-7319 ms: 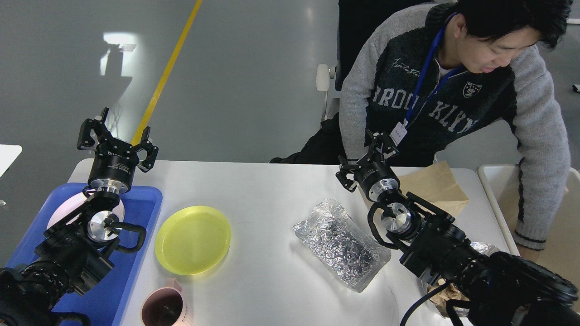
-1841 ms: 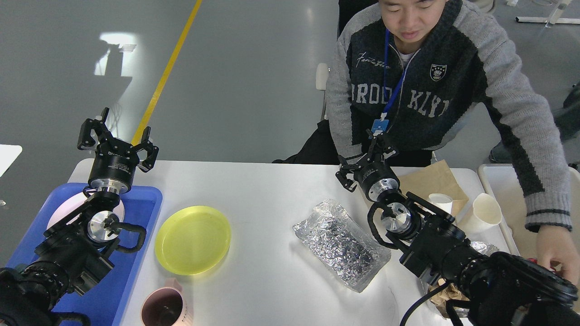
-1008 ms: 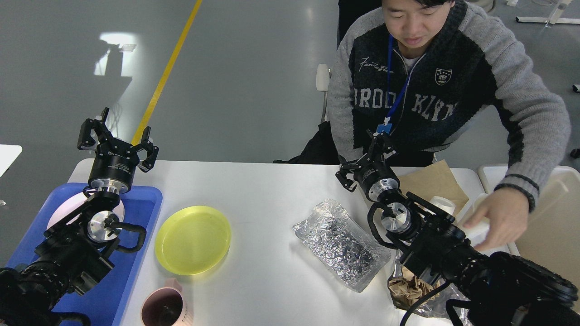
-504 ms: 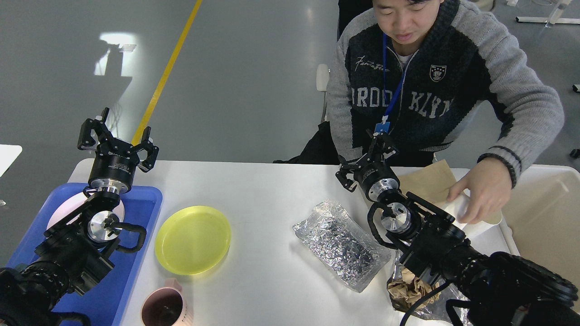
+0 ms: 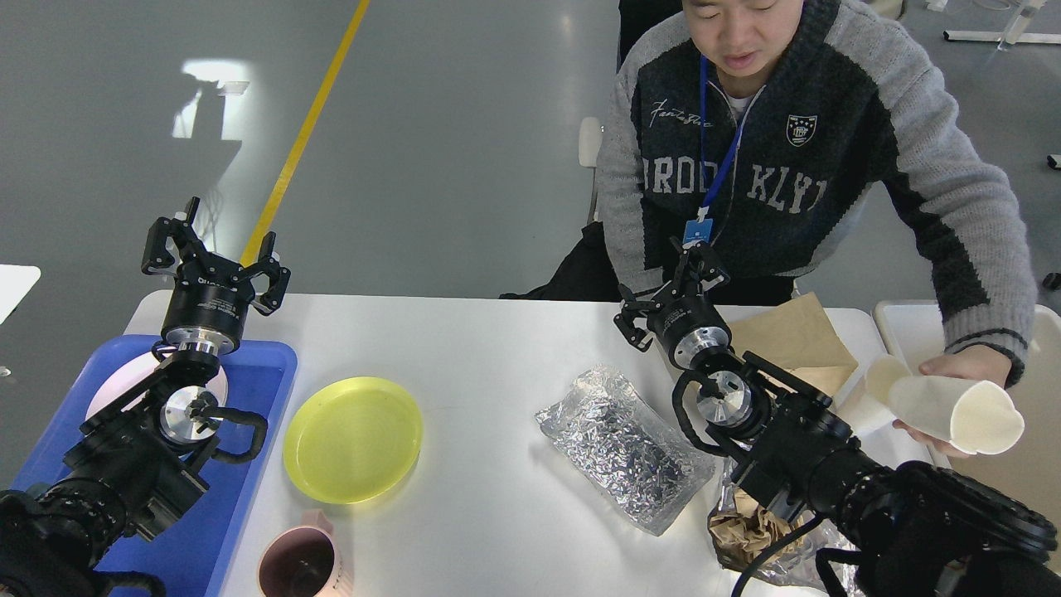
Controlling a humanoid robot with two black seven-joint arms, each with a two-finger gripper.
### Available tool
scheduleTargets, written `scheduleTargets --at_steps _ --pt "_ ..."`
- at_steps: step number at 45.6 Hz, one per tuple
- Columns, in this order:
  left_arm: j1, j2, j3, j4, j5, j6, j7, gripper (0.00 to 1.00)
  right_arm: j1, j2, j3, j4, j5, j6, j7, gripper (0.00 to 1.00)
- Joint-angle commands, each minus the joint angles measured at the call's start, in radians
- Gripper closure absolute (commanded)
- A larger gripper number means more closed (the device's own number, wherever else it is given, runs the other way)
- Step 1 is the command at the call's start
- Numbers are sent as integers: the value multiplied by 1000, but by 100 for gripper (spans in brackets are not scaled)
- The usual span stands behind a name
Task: Tidy desktop
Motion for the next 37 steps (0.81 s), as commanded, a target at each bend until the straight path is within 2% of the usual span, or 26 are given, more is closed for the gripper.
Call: scheduleTargets --at_steps 1,37 --pt "0 -1 0 0 0 0 0 3 0 0 0 0 0 0 0 0" --pt "0 -1 0 0 0 0 0 3 0 0 0 0 0 0 0 0"
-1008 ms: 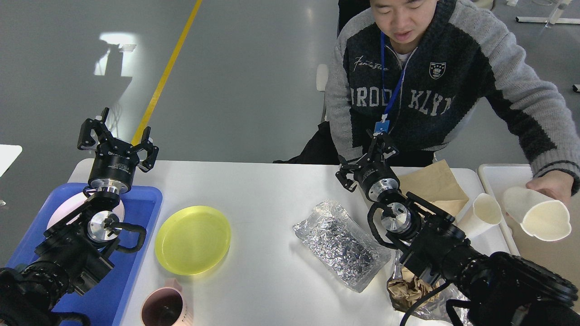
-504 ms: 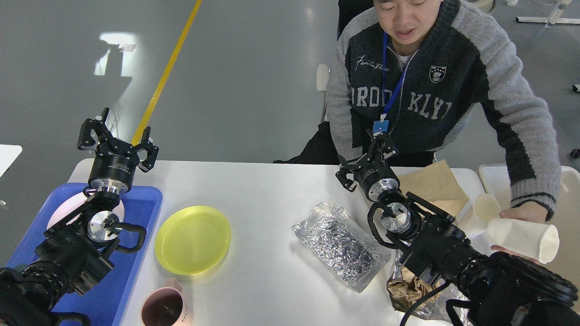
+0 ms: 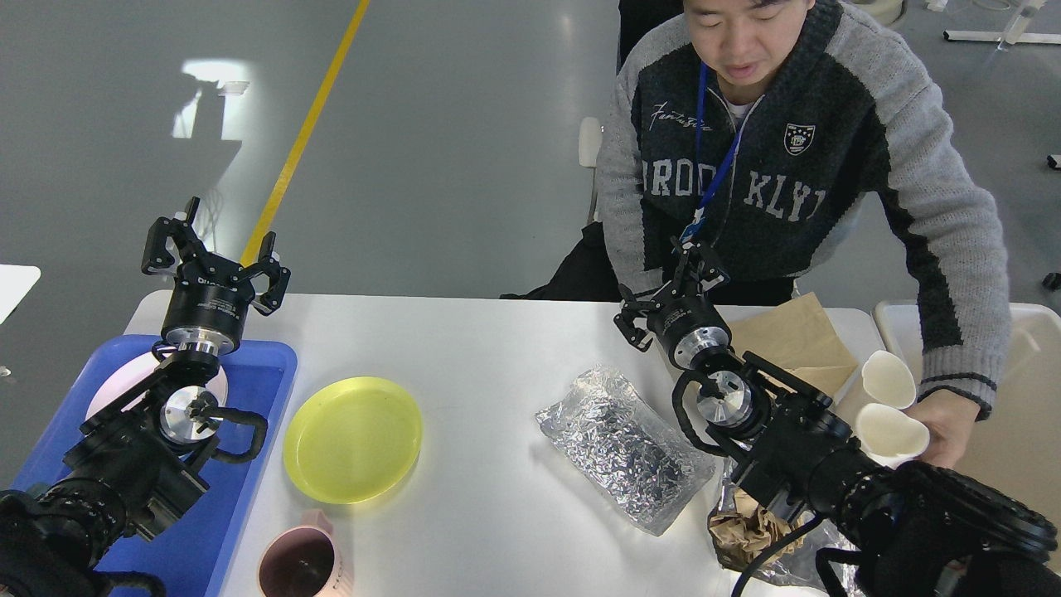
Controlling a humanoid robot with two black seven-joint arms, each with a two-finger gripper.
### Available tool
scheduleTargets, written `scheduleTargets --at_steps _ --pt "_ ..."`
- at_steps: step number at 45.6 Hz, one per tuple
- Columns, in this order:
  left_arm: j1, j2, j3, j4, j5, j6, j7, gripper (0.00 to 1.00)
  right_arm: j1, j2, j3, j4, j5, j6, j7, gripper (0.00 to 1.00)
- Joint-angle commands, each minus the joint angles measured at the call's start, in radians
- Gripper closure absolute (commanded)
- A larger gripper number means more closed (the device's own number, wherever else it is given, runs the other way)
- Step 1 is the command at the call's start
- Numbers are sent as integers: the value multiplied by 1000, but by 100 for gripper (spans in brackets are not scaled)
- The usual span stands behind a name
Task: Tidy desktop
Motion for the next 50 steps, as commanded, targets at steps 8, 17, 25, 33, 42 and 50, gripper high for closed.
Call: scheduleTargets --at_steps 8,17,25,33,42,50 --pt "0 0 0 0 0 0 0 3 0 0 0 0 0 0 0 0" --pt "0 0 0 0 0 0 0 3 0 0 0 0 0 0 0 0" --pt "0 0 0 0 0 0 0 3 0 0 0 0 0 0 0 0" --pt "0 0 0 0 -2 0 0 3 0 0 0 0 0 0 0 0" --pt "0 0 0 0 0 0 0 3 0 0 0 0 0 0 0 0" --pt "0 0 0 0 0 0 0 3 0 0 -3 0 0 0 0 0"
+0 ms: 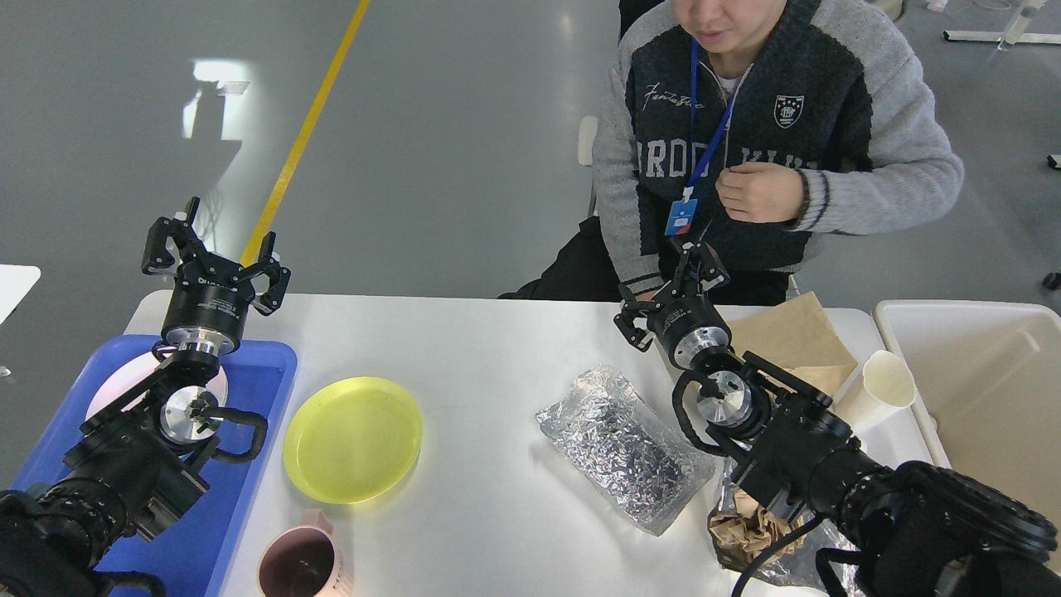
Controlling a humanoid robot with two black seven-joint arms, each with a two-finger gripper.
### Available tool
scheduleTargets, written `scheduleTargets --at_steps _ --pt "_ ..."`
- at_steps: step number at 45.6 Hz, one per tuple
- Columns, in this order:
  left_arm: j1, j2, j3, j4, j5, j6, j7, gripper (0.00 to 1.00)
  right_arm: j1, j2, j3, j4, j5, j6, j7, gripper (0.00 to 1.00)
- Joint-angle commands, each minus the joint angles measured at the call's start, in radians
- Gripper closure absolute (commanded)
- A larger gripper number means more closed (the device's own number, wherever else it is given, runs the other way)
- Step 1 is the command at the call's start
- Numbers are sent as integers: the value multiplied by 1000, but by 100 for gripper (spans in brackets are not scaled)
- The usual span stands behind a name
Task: Tidy desktop
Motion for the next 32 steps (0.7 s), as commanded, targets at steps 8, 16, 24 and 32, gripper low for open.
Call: scheduleTargets --at_steps 8,16,24,32 --pt "0 0 0 0 0 0 0 3 0 0 -3 0 0 0 0 0" --pt "0 0 -1 0 0 0 0 3 0 0 -3 -1 0 0 0 0" --pt "0 0 -1 0 0 0 0 3 0 0 -3 -1 0 0 0 0" --pt "0 0 -1 0 -1 0 0 3 0 0 -3 -1 0 0 0 0"
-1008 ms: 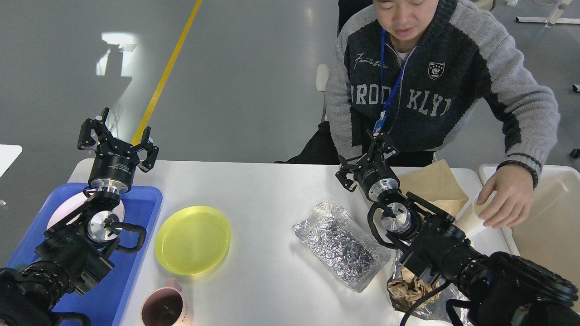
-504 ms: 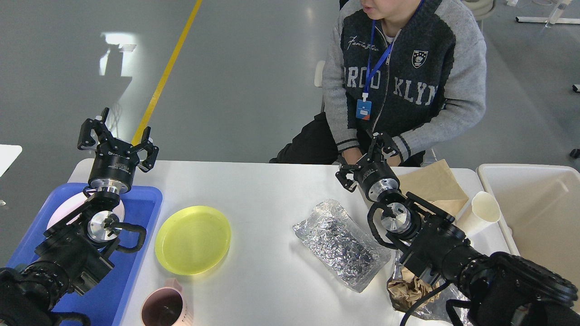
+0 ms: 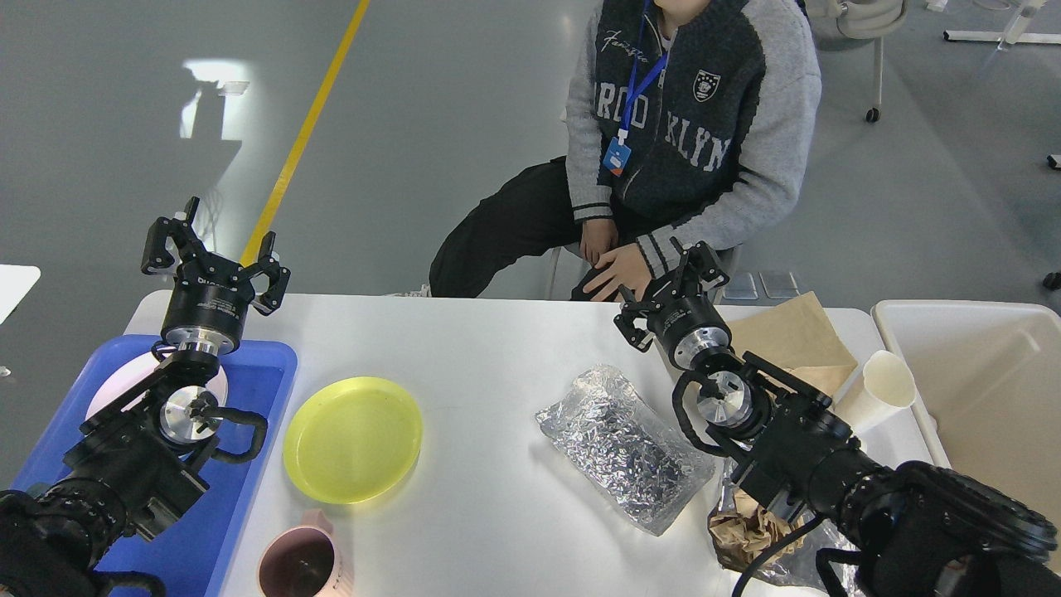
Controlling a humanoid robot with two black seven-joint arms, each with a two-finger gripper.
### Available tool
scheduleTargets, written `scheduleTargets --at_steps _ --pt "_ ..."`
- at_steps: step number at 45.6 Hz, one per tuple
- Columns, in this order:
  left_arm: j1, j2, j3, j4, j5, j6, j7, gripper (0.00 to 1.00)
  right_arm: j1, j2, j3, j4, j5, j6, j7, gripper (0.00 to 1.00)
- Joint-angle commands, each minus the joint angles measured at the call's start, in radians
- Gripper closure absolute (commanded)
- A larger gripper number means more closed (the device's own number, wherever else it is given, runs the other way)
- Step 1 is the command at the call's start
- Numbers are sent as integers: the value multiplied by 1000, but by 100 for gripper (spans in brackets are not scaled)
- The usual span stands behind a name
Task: Tidy desktop
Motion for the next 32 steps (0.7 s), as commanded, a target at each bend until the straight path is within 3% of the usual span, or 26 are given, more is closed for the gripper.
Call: scheduleTargets --at_steps 1,32 --pt "0 0 0 0 -1 0 -2 3 0 0 0 0 0 0 0 0" --pt "0 0 0 0 -1 0 -2 3 0 -2 0 0 0 0 0 0"
